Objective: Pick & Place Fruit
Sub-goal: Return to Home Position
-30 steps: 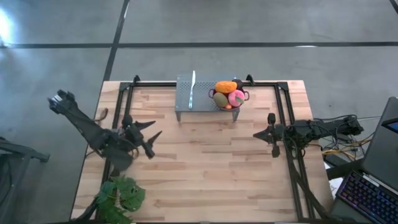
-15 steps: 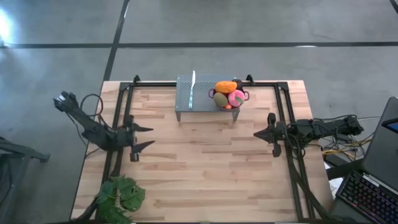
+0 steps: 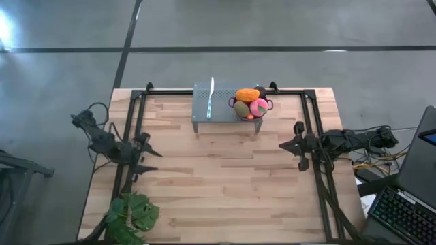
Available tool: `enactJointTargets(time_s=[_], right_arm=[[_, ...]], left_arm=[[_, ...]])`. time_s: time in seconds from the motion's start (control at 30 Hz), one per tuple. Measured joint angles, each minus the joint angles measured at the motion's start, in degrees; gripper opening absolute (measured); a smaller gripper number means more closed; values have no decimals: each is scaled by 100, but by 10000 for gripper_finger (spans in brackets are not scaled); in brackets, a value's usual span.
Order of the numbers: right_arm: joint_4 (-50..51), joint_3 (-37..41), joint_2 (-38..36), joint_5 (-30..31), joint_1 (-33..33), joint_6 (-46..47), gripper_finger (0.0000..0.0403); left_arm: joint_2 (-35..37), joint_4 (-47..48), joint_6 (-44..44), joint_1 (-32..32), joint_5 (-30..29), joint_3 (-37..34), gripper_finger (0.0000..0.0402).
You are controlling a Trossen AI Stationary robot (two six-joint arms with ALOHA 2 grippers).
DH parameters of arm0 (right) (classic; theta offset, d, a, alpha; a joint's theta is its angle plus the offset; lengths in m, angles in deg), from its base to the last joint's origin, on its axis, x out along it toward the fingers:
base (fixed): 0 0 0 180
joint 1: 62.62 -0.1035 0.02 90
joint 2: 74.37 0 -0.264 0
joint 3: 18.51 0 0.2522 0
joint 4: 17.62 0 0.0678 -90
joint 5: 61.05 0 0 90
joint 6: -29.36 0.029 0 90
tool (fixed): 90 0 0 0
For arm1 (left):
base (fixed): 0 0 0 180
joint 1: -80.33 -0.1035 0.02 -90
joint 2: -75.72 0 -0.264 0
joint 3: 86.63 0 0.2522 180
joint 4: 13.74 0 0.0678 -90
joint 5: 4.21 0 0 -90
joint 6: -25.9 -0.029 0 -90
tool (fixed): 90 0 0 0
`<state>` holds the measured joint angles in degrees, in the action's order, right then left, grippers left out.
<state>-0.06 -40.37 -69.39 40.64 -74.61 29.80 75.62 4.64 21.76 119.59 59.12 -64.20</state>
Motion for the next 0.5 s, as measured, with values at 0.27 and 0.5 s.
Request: enactJointTargets(time_s=[0.27,0.5], right_arm=[[200,33,-421,9,4,47,8],[161,57,-370,21,195,261,8]], left_arm=[[3,363,58,-61,-325,235,232],[-62,-104,-268,-416,419,143,232]])
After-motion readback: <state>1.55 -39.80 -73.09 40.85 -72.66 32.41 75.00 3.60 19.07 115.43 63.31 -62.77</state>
